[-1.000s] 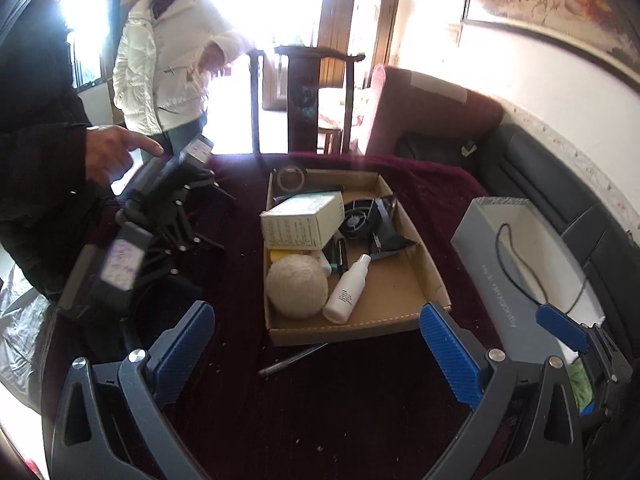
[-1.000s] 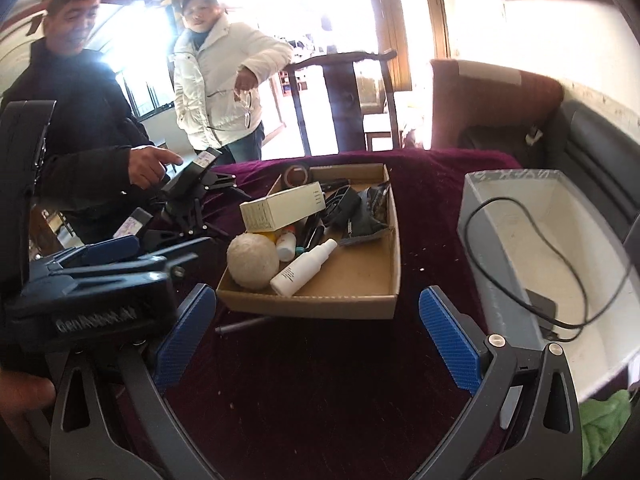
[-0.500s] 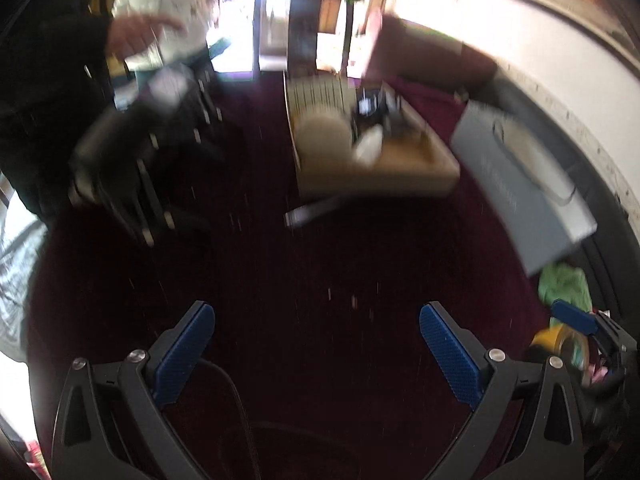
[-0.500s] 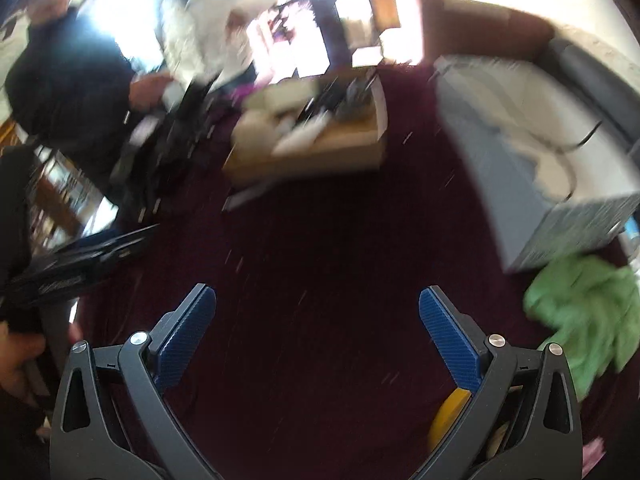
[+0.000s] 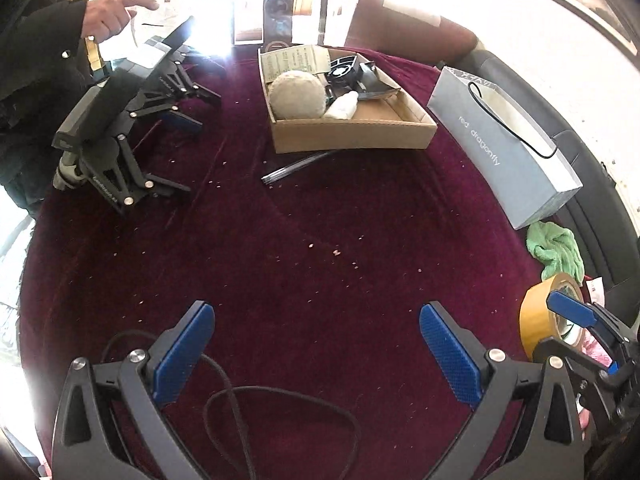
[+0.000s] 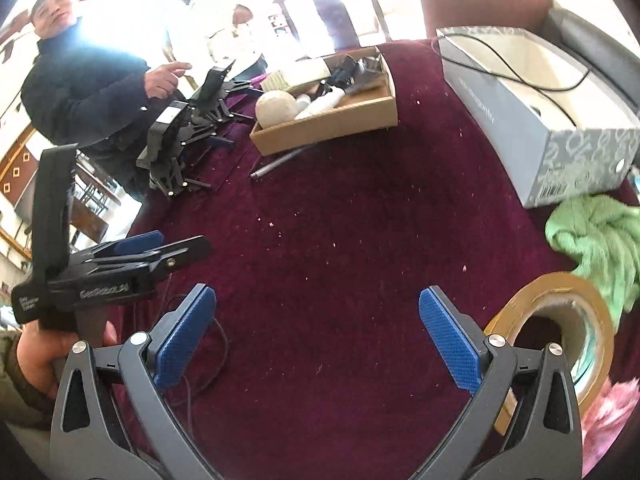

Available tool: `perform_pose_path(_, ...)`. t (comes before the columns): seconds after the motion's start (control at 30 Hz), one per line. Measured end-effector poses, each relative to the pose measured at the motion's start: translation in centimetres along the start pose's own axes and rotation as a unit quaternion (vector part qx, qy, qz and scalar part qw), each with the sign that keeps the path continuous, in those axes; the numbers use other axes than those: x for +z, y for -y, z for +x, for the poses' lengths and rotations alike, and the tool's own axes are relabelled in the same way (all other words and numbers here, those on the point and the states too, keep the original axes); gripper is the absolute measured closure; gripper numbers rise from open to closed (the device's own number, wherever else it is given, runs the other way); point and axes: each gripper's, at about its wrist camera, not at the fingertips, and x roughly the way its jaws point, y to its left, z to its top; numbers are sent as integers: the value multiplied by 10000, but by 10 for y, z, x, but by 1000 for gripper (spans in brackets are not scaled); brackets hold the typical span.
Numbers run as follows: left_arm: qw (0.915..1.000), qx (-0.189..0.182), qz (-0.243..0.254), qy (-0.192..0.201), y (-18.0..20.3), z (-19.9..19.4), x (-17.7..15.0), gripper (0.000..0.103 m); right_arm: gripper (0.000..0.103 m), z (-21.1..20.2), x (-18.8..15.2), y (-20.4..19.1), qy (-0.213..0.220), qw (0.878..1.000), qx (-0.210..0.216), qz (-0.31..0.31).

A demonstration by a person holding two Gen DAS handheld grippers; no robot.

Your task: Organize objects

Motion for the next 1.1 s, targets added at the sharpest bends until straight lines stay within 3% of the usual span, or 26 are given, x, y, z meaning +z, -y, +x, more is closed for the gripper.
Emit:
perform_pose_path(0.33,9994,100,-276,172,-21,-9,1,0,0,4,10,-22,67,9995,43,-307)
perform_pose_path(0.5,9956,374,-117,856,-18,-39,14,0,0,-13,16,-31,595,9962,-133,-628)
perform_pose_path(0.63,9844,651,49,1636,-7,-81,26,0,0,-48,24,-42,1417,9840,-417,-1000)
perform_pose_path(0.77,9667,1252,2,2231,7,-115,31,0,0,-82,26,-52,2260,9616,-1032,-1167)
perform_pose_path(0.93,9525,1438,98,2681,24,-141,28,0,0,-101,24,-50,2658,9435,-1795,-830)
perform_pose_path(1.0,9548,1369,186,2632,30,-142,30,0,0,-106,24,-45,2707,9424,-1821,-734)
perform_pose_path(1.1,9736,1090,84,2003,28,-125,40,0,0,-105,24,-37,2620,9489,-1685,-513)
